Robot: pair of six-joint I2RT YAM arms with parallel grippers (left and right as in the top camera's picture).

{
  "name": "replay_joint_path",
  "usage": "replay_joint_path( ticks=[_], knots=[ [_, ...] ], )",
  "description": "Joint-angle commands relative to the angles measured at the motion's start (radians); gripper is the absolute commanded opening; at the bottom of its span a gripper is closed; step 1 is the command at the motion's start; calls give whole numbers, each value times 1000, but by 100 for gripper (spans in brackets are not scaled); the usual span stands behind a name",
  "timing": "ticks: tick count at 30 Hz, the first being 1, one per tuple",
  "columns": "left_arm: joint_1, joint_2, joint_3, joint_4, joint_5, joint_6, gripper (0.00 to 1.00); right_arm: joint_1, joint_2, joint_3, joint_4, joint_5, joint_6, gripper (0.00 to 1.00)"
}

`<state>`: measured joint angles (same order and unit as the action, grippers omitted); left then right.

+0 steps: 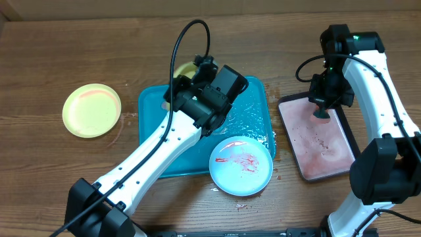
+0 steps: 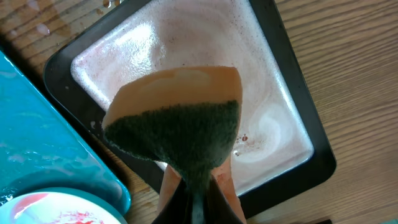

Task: Clean dirty plates on tray and stack at the side

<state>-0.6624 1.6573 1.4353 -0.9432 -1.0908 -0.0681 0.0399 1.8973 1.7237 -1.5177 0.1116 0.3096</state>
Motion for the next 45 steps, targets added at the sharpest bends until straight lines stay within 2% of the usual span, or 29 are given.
replay_joint_path(
  ticks=[1,3,4,5,6,7,8,9,11,12,13,14,16,17,18,19,20,21,22,23,25,29,33,35,40,45],
  knots=[
    [15,11,24,-4,-234,2,4,-4,-10,-3,5,11,5,4],
    [16,-2,36,-10,42,29,4,-4,-10,-3,8,7,5,4],
    [18,-12,45,-11,285,63,4,-4,-10,-3,8,6,5,4],
    [22,-17,48,1,438,90,4,-4,-10,-3,8,6,5,4],
    [23,-20,49,14,511,87,4,-4,-10,-3,8,6,5,4],
    [24,-19,49,21,459,39,4,-4,-10,-3,6,6,5,4],
    [24,-14,48,16,319,-20,4,-4,-10,-3,5,7,4,4],
    [25,2,48,-22,21,-101,4,-4,-10,-3,3,7,4,4],
    [36,25,48,-69,-222,-111,4,-4,-10,-3,5,7,5,4],
    [43,33,48,-83,-241,-68,4,-4,-10,-3,8,6,5,4],
    [46,34,48,-89,-176,6,4,-4,-10,-3,10,3,5,4],
    [47,29,51,-89,0,97,4,-4,-10,-3,13,0,5,4],
    [49,19,60,-77,240,129,4,-4,-10,-3,16,-4,5,4],
    [48,18,60,-59,242,68,4,-4,-10,-3,14,-4,4,4],
    [48,18,60,-56,153,-9,4,-4,-10,-3,11,-4,3,4],
    [49,26,60,-77,-135,-166,4,-4,-10,-3,6,-3,1,4],
    [56,31,60,-95,-251,-197,4,-4,-10,-3,5,-3,1,4],
    [64,32,60,-105,-322,-175,4,-4,-10,-3,5,-3,1,4],
    [76,32,60,-104,-315,-93,4,-4,-10,-3,6,-3,1,4],
    [81,29,60,-102,-251,0,4,-4,-10,-3,8,-3,1,4],
    [85,13,68,-100,-61,27,4,-4,-10,-3,14,-4,1,4],
    [103,-10,75,-89,441,-194,4,-4,-10,-3,16,-6,1,4],
    [187,-10,71,-93,826,-386,4,-4,-10,-3,11,-8,-2,4],
    [238,-11,71,-93,908,-428,4,-4,-10,-3,10,-8,-2,4],
    [408,-33,71,-146,905,-602,5,-4,-10,-3,9,-13,-2,4],
    [572,-91,71,-119,929,-608,5,-4,-10,-3,9,-12,-3,4]
  ],
)
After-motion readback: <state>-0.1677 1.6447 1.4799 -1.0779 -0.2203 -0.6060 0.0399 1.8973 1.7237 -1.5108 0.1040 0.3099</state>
